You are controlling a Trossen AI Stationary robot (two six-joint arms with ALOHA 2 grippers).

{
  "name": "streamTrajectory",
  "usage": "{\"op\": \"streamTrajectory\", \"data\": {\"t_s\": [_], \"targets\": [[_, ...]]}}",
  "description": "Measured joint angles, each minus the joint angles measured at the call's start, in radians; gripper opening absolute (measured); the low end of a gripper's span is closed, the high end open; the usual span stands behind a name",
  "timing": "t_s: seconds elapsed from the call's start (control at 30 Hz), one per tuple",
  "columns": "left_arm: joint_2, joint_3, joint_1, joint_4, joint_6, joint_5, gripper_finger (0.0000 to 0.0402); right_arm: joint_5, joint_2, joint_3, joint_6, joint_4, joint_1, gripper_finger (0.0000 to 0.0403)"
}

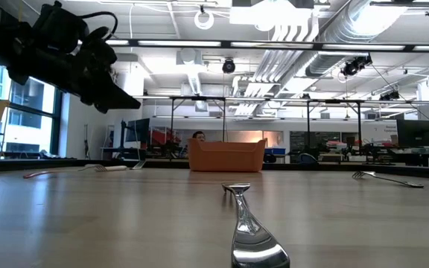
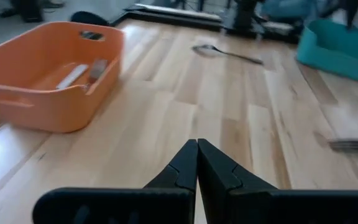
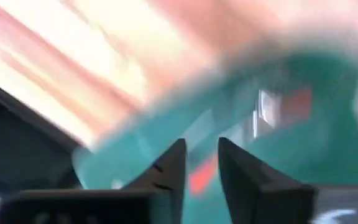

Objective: Sort silverware by color (type)
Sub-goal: Put the bottom black fork into the yellow bin

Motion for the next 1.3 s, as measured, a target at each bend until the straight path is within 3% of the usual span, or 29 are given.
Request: {"op": "streamTrajectory", "data": {"t_s": [0.1,0.2,0.37,0.57,0.77,1.07,1.3], "targets": [[0.004,0.035,-0.058,-0.026,0.041,0.000,0.0000,0.273,-0.061,0.000,-0.195,0.010,-0.019,0.0022],[0.029,0.075,-0.137,-0.030,0.095,-0.001,0.0000,0.482,-0.104,-0.002,-0.450,0.052,-0.057,0.0013],[0.147,0.164,-0.278,-0.054,0.155,0.000,0.0000,0.577,-0.115,-0.003,-0.878,0.163,-0.197,0.0002],[0.355,0.297,-0.420,-0.138,0.181,0.003,0.0000,0.458,-0.073,-0.004,-1.332,0.399,-0.386,0.0001],[0.493,0.393,-0.536,-0.147,0.199,0.003,0.0000,0.300,0.010,-0.004,-1.608,0.614,-0.531,0.0000],[0.513,0.435,-0.645,-0.148,0.143,-0.014,0.0000,0.101,0.240,-0.004,-1.803,0.995,-0.654,0.0000],[0.545,0.467,-0.707,-0.155,0.115,-0.069,0.0000,-0.074,0.399,-0.004,-1.818,1.254,-0.746,0.0000]]}}
